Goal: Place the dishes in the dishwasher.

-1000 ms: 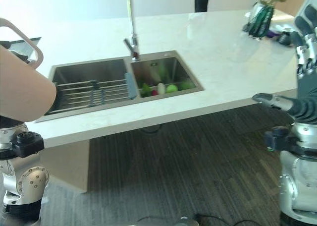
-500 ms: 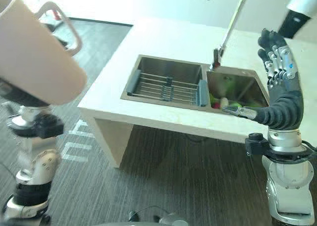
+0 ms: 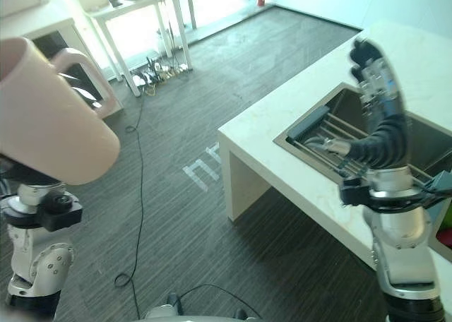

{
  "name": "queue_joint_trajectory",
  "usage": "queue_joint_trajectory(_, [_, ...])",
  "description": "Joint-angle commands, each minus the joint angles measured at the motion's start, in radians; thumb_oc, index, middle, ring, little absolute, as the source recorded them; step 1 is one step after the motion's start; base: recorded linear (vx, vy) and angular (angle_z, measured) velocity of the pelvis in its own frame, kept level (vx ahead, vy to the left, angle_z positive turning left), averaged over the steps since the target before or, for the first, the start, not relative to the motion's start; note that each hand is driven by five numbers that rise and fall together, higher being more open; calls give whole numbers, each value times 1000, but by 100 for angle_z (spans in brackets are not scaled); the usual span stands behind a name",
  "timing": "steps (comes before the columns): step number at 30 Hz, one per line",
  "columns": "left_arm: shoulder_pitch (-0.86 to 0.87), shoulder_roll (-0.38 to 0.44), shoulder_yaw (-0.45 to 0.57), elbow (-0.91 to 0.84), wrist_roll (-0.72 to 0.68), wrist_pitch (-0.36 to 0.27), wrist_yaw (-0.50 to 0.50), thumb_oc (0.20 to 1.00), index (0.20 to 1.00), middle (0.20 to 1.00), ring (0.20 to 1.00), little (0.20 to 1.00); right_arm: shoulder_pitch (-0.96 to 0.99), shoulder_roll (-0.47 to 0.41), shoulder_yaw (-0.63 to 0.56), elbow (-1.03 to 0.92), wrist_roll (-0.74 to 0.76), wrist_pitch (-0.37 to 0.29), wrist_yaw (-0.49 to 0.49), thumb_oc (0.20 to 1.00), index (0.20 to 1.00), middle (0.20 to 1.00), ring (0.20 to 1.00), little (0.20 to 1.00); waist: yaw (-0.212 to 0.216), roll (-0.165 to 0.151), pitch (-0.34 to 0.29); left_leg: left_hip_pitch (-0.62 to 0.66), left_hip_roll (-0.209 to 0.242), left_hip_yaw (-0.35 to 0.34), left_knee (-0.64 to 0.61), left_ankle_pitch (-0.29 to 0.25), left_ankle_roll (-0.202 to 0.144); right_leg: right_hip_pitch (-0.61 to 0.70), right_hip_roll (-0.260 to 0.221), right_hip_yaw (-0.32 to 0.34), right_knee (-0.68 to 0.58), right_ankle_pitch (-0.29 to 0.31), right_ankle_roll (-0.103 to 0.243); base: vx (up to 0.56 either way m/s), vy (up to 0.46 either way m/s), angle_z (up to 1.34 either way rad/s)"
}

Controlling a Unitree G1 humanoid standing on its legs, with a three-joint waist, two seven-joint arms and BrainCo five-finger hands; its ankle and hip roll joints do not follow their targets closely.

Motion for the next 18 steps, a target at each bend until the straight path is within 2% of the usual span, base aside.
queue_joint_trajectory(1, [-40,13,45,19,-48,-36,-10,200,200,200,200,200,10,20,-29,-28,13,-53,-17,1000,1000,1000,1000,1000,-63,-11,-66,38,23,66,-16,-104,-67,-21,-74,-33,-90,132,133,-109,328,70])
queue_joint_trajectory(3, [-43,12,36,22,-55,-31,-14,200,200,200,200,200,1,21,-26,-27,-10,-34,-43,1000,1000,1000,1000,1000,-68,4,-79,79,23,81,-84,-108,-74,-11,-86,-77,-90,131,150,-132,385,121])
queue_joint_trajectory(5, [-56,23,25,35,-63,-44,-15,200,200,200,200,200,-7,24,-16,-23,-30,-30,-66,1000,1000,1000,1000,1000,-78,15,-88,70,22,80,-85,-120,-78,-19,-101,-100,-90,144,162,-162,413,92])
queue_joint_trajectory(6, [-74,37,14,48,-69,-58,-8,200,200,200,200,200,-16,31,-1,-15,-52,-31,-83,1000,1000,1000,1000,1000,-83,25,-93,61,7,60,-85,-125,-78,-31,-113,-102,-90,159,176,-195,667,60])
queue_joint_trajectory(7, [-86,47,15,53,-73,-61,2,200,200,200,200,200,-26,43,9,-7,-65,-29,-97,1000,1000,1000,1000,1000,-81,30,-94,49,-31,14,-85,-136,-62,-55,-142,-88,-90,191,197,-189,777,73])
queue_joint_trajectory(8, [-86,46,26,45,-67,-50,4,200,200,200,200,200,-18,61,6,-14,-66,-29,-92,1000,1000,1000,1000,1000,-78,29,-95,50,-55,1,-85,-151,-52,-71,-173,-97,-89,238,213,-140,640,64])
queue_joint_trajectory(13, [-95,31,48,2,-72,9,6,200,200,200,200,200,17,115,-5,-46,-111,-17,-77,1000,1000,1000,1000,1000,-63,14,-83,49,-132,-44,-85,-190,-10,-116,-266,-135,-39,327,245,-72,441,34])
queue_joint_trajectory(14, [-112,14,35,4,-83,45,-3,200,200,200,200,200,44,131,-18,-57,-130,-1,-67,1000,1000,1000,1000,1000,-79,15,-72,46,-156,-88,-85,-193,14,-140,-261,-65,67,298,236,-44,555,26])
queue_joint_trajectory(15, [-117,13,28,11,-90,46,-13,200,200,200,200,200,55,130,-26,-61,-127,1,-68,1000,1000,1000,1000,1000,-92,13,-68,41,-161,-106,-85,-183,23,-149,-238,-9,90,285,222,24,428,54])
queue_joint_trajectory(17, [-130,3,3,27,-113,57,-41,200,200,200,200,200,102,108,-71,-60,-103,3,-58,1000,1000,1000,1000,1000,-146,11,-62,40,-167,-175,-85,-161,42,-143,-98,227,122,205,185,55,84,126])
queue_joint_trajectory(18, [-135,-3,-7,29,-115,59,-43,200,200,200,200,200,119,99,-90,-62,-83,6,-48,1000,1000,1000,1000,1000,-160,6,-64,35,-170,-192,-85,-151,46,-140,-62,283,115,191,180,41,26,117])
